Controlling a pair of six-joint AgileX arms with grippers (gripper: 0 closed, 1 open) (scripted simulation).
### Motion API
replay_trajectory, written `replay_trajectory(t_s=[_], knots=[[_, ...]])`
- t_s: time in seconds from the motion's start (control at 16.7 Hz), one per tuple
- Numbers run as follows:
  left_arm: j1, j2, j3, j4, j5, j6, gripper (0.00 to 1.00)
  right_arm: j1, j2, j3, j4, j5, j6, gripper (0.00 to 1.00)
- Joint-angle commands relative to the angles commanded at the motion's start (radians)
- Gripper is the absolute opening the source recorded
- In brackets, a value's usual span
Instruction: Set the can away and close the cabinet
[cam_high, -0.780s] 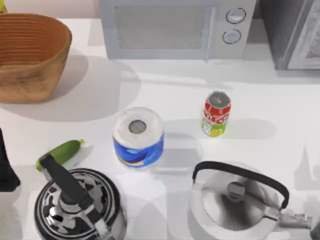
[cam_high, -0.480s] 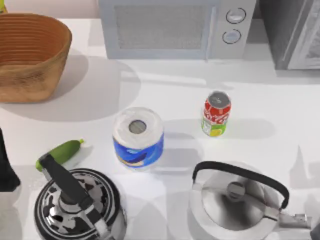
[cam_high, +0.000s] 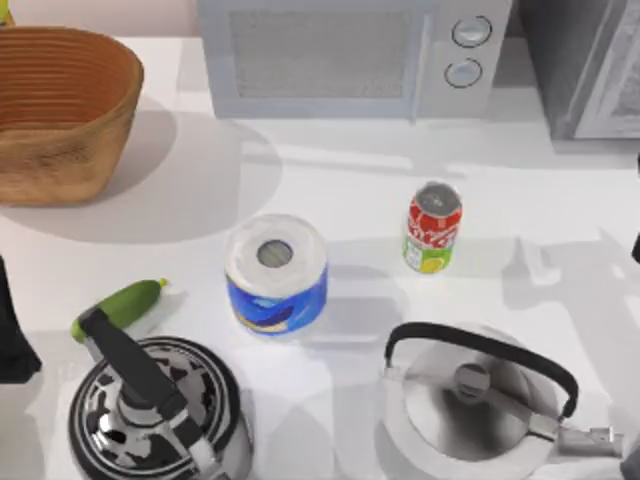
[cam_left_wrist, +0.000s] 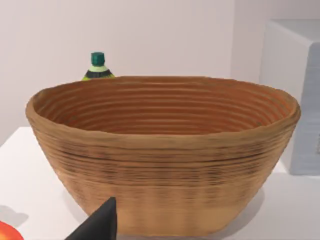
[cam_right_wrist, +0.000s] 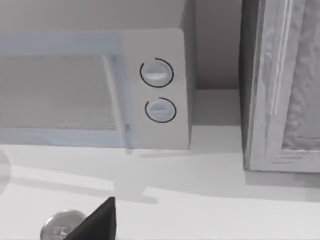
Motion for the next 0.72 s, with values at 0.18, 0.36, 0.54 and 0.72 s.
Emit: replay_trajectory(t_s=[0.18, 0.36, 0.54, 0.72], knots=[[0.000, 0.000, 0.000, 0.000, 0.000, 0.000, 1.00, 0.102, 0.335, 0.196, -0.009, 0.095, 0.088, 1.00], [0.000, 0.000, 0.000, 0.000, 0.000, 0.000, 1.00, 0.196, 0.661, 0.352, -0.003, 0.174, 0.191, 1.00], [0.000, 0.000, 0.000, 0.000, 0.000, 0.000, 1.00, 0.255, 0.914, 0.444, 0.006, 0.220, 0.286, 1.00], [0.000, 0.000, 0.000, 0.000, 0.000, 0.000, 1.00, 0.291, 1.075, 0.472, 0.009, 0.242, 0.366, 1.00]])
